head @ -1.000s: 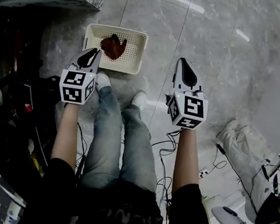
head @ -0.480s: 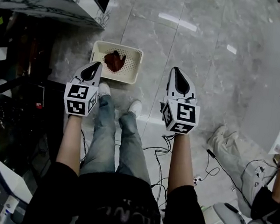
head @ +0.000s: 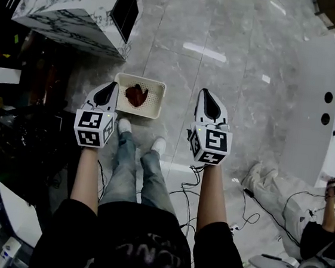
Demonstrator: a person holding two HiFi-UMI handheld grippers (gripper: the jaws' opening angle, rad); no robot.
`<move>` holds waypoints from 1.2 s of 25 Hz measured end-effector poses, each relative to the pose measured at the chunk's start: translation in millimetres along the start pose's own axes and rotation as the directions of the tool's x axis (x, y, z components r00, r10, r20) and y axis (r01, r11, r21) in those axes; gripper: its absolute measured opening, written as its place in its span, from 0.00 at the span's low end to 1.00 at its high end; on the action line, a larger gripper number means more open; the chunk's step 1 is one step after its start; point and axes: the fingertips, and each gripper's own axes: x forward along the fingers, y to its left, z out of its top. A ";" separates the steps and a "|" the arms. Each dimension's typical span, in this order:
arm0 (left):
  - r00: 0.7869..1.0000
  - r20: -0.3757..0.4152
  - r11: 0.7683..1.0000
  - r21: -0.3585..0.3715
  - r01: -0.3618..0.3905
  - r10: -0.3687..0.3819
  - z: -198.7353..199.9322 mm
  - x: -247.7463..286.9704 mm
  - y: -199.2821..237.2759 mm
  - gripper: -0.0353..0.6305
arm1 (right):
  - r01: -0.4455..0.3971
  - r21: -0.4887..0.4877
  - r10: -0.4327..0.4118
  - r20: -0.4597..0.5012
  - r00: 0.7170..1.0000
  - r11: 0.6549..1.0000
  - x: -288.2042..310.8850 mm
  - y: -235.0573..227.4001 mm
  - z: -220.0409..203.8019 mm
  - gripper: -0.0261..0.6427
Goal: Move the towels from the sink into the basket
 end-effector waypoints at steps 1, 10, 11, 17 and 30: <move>1.000 0.012 1.000 -0.002 -0.006 0.006 8.3 -7.3 -0.2 0.08 | 0.002 0.000 -0.002 0.009 1.000 1.000 -5.3 0.4 9.1 0.06; 0.990 0.126 0.998 0.020 -0.063 0.060 81.1 -71.1 -2.5 0.08 | 0.013 -0.014 -0.011 0.092 0.996 1.000 -51.2 6.9 76.6 0.06; 0.988 0.139 0.997 0.024 -0.067 0.063 88.2 -78.3 -3.2 0.08 | 0.020 -0.016 -0.018 0.103 0.995 1.000 -56.3 6.3 82.9 0.06; 0.976 0.202 0.995 0.041 -0.094 0.084 121.6 -117.1 -6.6 0.08 | 0.031 -0.012 -0.029 0.154 0.988 0.999 -85.9 7.2 116.7 0.06; 0.939 0.319 0.989 0.024 -0.146 0.131 169.3 -184.7 -14.3 0.08 | 0.012 -0.051 0.000 0.239 0.971 0.999 -135.2 15.4 165.5 0.06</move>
